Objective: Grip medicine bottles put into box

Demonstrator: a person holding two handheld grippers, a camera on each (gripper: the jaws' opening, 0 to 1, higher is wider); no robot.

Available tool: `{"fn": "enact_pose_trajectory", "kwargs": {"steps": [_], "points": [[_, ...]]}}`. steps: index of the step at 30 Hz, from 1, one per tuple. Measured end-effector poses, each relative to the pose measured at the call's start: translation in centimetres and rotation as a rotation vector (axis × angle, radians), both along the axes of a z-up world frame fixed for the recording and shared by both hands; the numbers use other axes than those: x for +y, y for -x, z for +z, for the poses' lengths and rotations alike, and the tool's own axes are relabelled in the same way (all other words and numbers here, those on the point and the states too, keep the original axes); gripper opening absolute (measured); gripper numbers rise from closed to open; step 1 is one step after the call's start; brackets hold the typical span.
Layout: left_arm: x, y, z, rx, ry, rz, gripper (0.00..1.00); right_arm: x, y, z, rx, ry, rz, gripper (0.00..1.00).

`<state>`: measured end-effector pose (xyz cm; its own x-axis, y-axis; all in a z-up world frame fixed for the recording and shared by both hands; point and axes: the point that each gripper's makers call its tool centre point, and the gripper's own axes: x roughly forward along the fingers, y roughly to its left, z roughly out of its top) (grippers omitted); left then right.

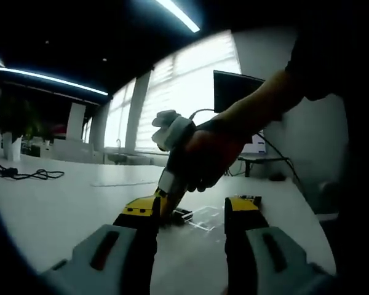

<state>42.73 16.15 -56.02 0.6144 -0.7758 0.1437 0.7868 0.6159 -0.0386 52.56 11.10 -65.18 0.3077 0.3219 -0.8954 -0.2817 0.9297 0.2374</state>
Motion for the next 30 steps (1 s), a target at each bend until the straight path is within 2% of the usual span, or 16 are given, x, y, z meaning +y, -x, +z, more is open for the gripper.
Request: {"fn": "enact_pose_trajectory", "kwargs": {"steps": [14, 22, 27, 30], "points": [[-0.4, -0.1, -0.5, -0.002, -0.036, 0.004, 0.34, -1.4, 0.5, 2.7, -0.08, -0.16, -0.033, 0.06], [-0.4, -0.4, -0.7, 0.002, -0.048, 0.014, 0.34, -2.2, 1.4, 3.4, -0.109, -0.22, -0.014, 0.06], [-0.5, -0.5, -0.8, 0.02, -0.037, 0.006, 0.34, -2.6, 2.1, 4.2, -0.153, -0.253, 0.029, 0.06], [-0.8, -0.3, -0.8, 0.021, -0.042, -0.001, 0.34, -3.2, 2.0, 4.6, -0.234, -0.223, 0.088, 0.06]]}}
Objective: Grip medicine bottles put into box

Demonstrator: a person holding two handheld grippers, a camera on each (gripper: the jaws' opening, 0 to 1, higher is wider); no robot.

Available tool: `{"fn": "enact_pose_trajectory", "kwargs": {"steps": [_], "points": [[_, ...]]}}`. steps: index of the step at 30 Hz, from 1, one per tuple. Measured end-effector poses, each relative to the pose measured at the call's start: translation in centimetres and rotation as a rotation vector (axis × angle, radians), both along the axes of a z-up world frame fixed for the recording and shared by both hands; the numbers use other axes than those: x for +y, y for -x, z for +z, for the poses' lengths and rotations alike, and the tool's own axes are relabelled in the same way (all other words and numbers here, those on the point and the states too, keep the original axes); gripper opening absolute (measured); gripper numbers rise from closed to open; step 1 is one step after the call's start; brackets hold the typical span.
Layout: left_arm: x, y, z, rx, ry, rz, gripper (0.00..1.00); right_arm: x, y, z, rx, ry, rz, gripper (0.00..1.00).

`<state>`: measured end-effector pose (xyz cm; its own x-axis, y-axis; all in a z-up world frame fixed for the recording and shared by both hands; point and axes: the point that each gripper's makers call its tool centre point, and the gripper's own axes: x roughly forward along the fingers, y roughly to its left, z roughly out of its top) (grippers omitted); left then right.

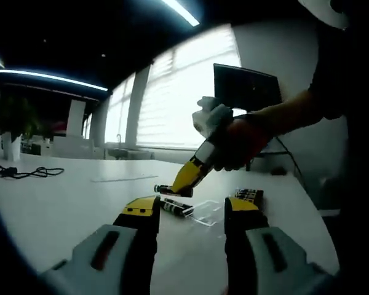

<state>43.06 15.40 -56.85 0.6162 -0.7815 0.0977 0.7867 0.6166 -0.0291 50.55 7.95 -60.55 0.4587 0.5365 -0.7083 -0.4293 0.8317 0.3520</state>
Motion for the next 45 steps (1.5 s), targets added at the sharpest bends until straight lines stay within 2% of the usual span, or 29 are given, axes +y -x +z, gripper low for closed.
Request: {"fn": "enact_pose_trajectory", "kwargs": {"steps": [7, 10, 18, 21, 24, 26, 27, 30, 33, 36, 39, 45], "points": [[-0.2, -0.1, -0.2, 0.006, -0.017, 0.003, 0.34, -0.1, 1.8, 1.3, -0.033, -0.077, 0.043, 0.06], [-0.2, -0.2, -0.3, 0.01, -0.018, 0.006, 0.34, -0.5, 2.2, 1.3, -0.082, -0.052, 0.086, 0.06], [-0.2, -0.2, -0.5, 0.006, -0.036, 0.008, 0.34, -0.8, 3.0, 1.2, -0.085, -0.024, 0.137, 0.07], [-0.1, -0.3, -0.5, 0.008, -0.031, 0.013, 0.34, -0.9, 3.9, 1.2, -0.092, -0.002, 0.185, 0.07], [0.0, -0.4, -0.4, 0.013, -0.024, 0.017, 0.34, -0.4, 5.1, 1.3, -0.112, -0.023, 0.266, 0.07], [0.0, -0.4, -0.4, 0.015, -0.021, 0.018, 0.34, -0.4, 5.5, 1.3, -0.13, -0.003, 0.288, 0.07], [0.0, -0.4, -0.4, 0.016, -0.02, 0.017, 0.34, -0.4, 5.8, 1.2, -0.148, 0.01, 0.327, 0.07], [0.0, -0.4, -0.4, 0.017, -0.019, 0.014, 0.34, -0.3, 6.3, 1.1, -0.154, 0.021, 0.359, 0.07], [0.0, -0.5, -0.5, 0.017, -0.021, 0.016, 0.34, -0.5, 7.0, 0.5, -0.172, 0.078, 0.445, 0.07], [0.0, -0.5, -0.5, 0.019, -0.023, 0.016, 0.34, -0.6, 7.5, -0.1, -0.182, 0.122, 0.495, 0.06], [0.1, -0.5, -0.6, 0.019, -0.023, 0.018, 0.34, -0.7, 8.1, -0.6, -0.217, 0.175, 0.576, 0.06], [0.0, -0.5, -0.6, 0.019, -0.027, 0.018, 0.34, -0.5, 9.2, -1.0, -0.27, 0.238, 0.721, 0.07]]}}
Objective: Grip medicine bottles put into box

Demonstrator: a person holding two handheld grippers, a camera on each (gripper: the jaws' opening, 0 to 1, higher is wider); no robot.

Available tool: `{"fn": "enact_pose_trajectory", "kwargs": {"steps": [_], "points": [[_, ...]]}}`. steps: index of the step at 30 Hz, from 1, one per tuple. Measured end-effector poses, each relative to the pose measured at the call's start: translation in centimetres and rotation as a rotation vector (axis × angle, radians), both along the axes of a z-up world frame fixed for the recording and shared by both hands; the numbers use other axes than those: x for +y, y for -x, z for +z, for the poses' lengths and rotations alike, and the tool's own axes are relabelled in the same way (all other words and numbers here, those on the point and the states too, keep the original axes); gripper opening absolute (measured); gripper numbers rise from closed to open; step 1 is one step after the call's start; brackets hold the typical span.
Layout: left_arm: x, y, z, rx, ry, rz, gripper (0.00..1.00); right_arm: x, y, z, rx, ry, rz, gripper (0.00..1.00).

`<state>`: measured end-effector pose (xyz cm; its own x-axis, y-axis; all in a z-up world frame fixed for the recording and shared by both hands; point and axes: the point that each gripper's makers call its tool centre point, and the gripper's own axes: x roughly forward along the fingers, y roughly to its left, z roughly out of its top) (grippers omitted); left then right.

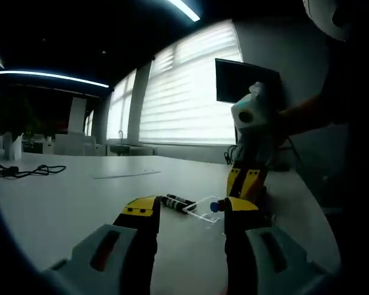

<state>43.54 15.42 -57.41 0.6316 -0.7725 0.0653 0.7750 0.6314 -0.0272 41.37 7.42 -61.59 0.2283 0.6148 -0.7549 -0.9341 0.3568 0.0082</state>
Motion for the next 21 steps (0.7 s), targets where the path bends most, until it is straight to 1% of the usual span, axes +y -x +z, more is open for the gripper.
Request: {"fn": "enact_pose_trajectory", "kwargs": {"steps": [5, 8, 11, 14, 15, 20, 21], "points": [[-0.1, 0.1, 0.0, -0.001, -0.006, 0.0, 0.34, 0.1, 0.3, -0.6, -0.028, 0.037, 0.061, 0.07], [-0.1, 0.1, 0.0, -0.002, -0.007, 0.002, 0.34, 0.1, 0.5, -0.8, -0.028, 0.045, 0.076, 0.07], [-0.1, 0.0, 0.0, -0.003, -0.006, 0.004, 0.34, 0.0, 0.4, -1.1, -0.057, 0.077, 0.112, 0.07], [0.0, 0.0, 0.0, -0.004, -0.009, 0.003, 0.34, 0.1, 0.5, -1.2, -0.073, 0.091, 0.151, 0.07], [-0.1, 0.1, -0.1, -0.004, -0.01, 0.003, 0.34, 0.1, 0.6, -1.3, -0.087, 0.101, 0.167, 0.07], [0.0, 0.0, -0.1, -0.006, -0.01, 0.006, 0.34, 0.2, 0.6, -1.4, -0.103, 0.112, 0.191, 0.07], [0.0, 0.0, -0.1, -0.006, -0.011, 0.006, 0.34, 0.2, 0.7, -1.4, -0.117, 0.115, 0.203, 0.07]]}}
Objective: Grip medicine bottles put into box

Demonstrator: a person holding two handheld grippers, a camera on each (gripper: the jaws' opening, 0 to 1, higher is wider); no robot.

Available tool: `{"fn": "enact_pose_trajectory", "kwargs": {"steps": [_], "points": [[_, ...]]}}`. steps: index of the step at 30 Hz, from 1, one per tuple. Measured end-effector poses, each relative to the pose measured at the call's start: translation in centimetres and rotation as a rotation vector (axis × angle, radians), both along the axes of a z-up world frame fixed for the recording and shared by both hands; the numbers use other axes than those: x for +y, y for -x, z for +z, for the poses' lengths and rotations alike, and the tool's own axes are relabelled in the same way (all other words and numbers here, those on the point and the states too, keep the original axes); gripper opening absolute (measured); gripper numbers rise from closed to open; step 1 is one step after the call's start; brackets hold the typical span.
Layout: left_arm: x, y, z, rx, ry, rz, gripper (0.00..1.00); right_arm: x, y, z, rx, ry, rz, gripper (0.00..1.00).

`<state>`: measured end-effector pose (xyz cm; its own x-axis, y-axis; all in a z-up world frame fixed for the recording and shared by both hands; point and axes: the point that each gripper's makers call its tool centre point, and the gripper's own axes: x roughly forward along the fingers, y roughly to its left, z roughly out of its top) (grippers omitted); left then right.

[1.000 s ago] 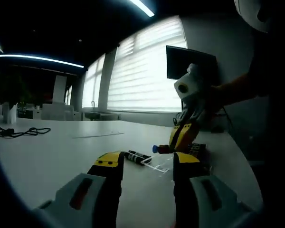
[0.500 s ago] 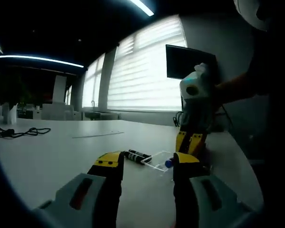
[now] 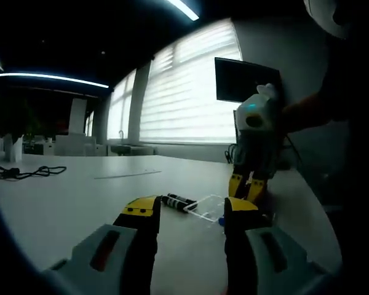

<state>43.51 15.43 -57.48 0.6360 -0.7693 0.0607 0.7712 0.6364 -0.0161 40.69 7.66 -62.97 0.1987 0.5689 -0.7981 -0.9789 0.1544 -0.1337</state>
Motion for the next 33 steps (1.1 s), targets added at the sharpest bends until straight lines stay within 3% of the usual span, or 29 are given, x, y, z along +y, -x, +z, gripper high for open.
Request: {"fn": "enact_pose_trajectory", "kwargs": {"steps": [11, 16, 19, 24, 33], "points": [[-0.1, 0.0, 0.0, 0.0, -0.002, -0.002, 0.34, 0.1, 0.2, 0.8, 0.026, -0.05, -0.041, 0.12], [-0.2, 0.0, 0.0, -0.002, -0.004, -0.001, 0.34, 0.3, -0.8, 1.8, 0.047, -0.143, -0.1, 0.05], [-0.2, 0.0, 0.0, 0.0, -0.003, -0.001, 0.34, 0.1, -1.0, 1.3, 0.068, -0.141, -0.108, 0.0], [-0.2, 0.0, 0.0, -0.002, -0.008, 0.0, 0.34, -0.1, -0.7, 0.5, 0.117, -0.146, -0.121, 0.02], [-0.1, 0.0, -0.1, -0.002, -0.007, 0.0, 0.34, 0.0, -1.0, 0.2, 0.14, -0.157, -0.141, 0.01]]}}
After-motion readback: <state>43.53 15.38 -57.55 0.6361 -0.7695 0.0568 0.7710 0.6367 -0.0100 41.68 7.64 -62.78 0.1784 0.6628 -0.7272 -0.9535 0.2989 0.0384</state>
